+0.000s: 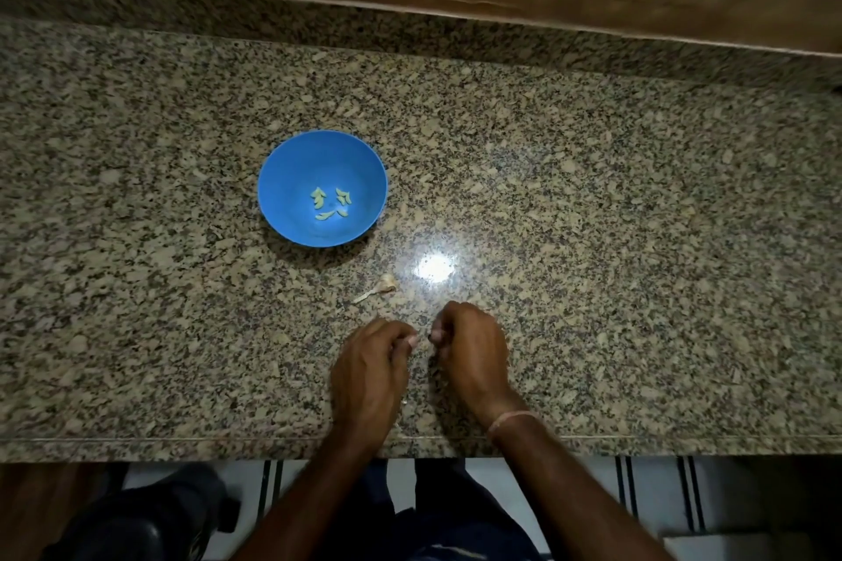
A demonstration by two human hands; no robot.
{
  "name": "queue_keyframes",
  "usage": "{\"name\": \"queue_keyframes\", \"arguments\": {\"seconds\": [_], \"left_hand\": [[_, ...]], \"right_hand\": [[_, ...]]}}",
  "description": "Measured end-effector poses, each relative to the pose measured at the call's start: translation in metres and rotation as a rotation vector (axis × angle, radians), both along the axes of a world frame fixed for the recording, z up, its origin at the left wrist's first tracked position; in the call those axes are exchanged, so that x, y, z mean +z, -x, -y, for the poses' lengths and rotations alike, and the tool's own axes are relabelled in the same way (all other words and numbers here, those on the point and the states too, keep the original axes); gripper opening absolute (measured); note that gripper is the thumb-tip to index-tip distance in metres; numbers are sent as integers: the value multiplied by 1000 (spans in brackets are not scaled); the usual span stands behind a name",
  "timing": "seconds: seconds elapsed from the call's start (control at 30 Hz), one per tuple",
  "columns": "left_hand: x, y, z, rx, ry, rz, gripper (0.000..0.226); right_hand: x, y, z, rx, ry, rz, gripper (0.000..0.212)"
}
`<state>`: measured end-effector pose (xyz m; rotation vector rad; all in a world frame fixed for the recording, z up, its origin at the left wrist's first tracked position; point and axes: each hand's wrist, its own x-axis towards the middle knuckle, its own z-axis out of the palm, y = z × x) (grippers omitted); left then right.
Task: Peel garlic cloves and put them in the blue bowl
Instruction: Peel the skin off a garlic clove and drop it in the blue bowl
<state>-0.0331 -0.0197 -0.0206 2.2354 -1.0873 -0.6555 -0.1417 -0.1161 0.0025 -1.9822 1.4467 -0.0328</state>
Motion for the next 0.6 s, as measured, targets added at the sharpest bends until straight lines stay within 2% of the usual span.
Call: {"name": "queue_keyframes", "arguments": {"seconds": [0.03,0.1,0.13,0.27,0.33,0.47,0.53,0.6], "left_hand": [[3,3,2,-2,26,-84,9],[13,9,7,84,80,-387,11],[17,10,9,143,104,-499,9],[21,7,6,205,154,-613,13],[24,3,5,188,125,-576,10],[27,-1,6,83,64,-477,13],[30,0,9,111,40,-591,17],[33,1,12,228,1,-827,23]], "right_hand": [[1,5,3,-124,-155,152,13],[7,12,6,-419,-588,478,3],[11,13,5,-537,-757,591,5],[17,16,-3,-717,-1017,796,2],[16,16,-5,-695,-1017,822,5],[13,19,-3,-558,-937,740,5],[14,19,0,-453,-824,677,5],[12,20,1,-289,-563,586,8]]}}
